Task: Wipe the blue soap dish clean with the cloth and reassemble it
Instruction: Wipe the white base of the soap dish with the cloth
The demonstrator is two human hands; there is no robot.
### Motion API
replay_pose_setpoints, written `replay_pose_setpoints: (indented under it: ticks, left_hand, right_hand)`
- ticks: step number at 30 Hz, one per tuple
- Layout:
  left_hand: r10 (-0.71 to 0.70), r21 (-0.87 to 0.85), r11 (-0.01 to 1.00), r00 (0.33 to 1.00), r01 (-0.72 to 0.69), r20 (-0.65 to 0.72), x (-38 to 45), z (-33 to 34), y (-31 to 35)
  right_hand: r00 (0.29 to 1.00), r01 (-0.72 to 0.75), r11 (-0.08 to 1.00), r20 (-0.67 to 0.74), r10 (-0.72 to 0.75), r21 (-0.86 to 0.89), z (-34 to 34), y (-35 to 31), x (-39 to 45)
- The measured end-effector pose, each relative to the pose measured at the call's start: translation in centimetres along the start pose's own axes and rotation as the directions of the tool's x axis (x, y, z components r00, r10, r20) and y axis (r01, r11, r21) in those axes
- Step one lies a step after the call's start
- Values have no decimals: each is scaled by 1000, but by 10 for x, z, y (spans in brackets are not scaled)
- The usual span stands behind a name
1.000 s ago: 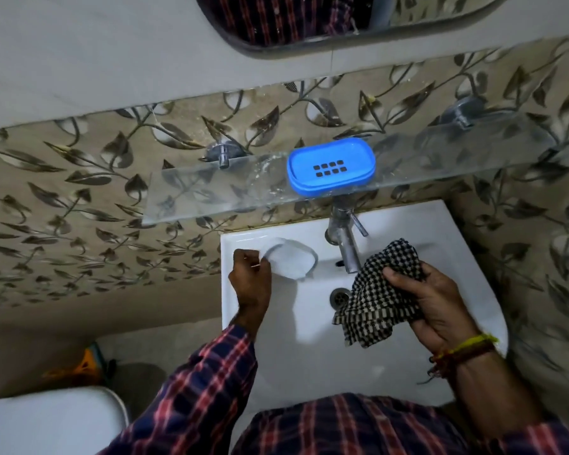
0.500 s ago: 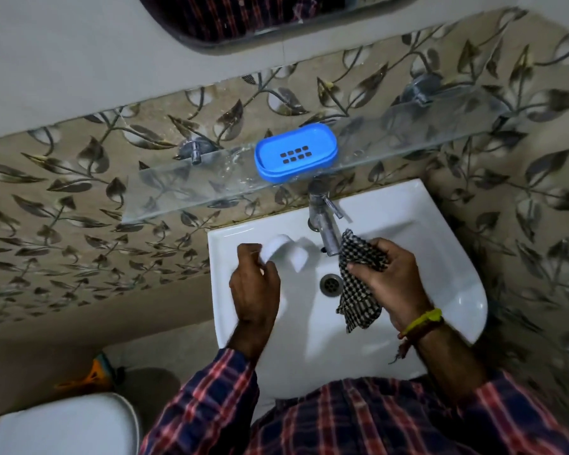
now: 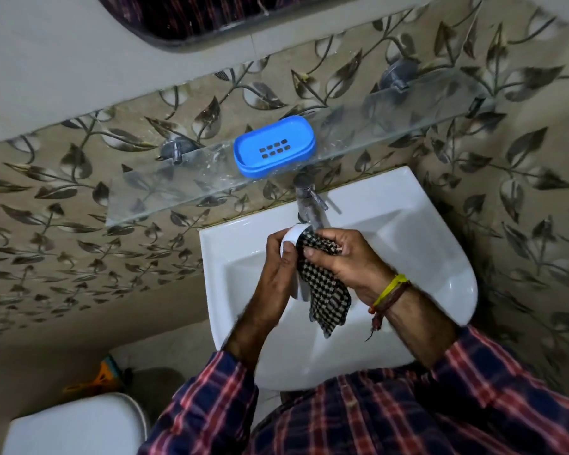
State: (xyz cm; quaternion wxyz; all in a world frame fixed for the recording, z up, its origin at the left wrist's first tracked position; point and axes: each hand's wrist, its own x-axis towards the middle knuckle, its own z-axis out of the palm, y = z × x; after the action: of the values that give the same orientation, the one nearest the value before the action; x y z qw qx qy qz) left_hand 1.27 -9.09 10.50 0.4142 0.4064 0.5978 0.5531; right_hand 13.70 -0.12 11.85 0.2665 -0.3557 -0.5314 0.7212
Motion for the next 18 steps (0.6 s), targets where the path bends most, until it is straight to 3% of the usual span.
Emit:
replay_pose_setpoints:
  ticks: [6, 9, 13, 16, 18]
  left_hand:
    - [10, -155, 988, 1000, -10, 2, 4, 7, 8]
    - [-20, -177, 984, 999, 14, -35, 6, 6, 10]
    - [31, -220, 975, 999, -27, 15, 10, 0, 4]
    - [-33, -256, 966, 999, 28, -15, 8, 6, 2]
    - [-66, -300, 952, 998, 63, 0, 10, 3, 2]
  right_hand:
    - [999, 49, 999, 1, -49, 13, 13, -7, 1]
    - [991, 128, 980, 49, -122, -153, 20, -9, -4]
    - [975, 200, 922, 157, -155, -331, 17, -15, -3]
    - [982, 153, 975, 135, -132, -160, 19, -25, -1]
    - [981, 162, 969, 134, -138, -189, 22, -25, -1]
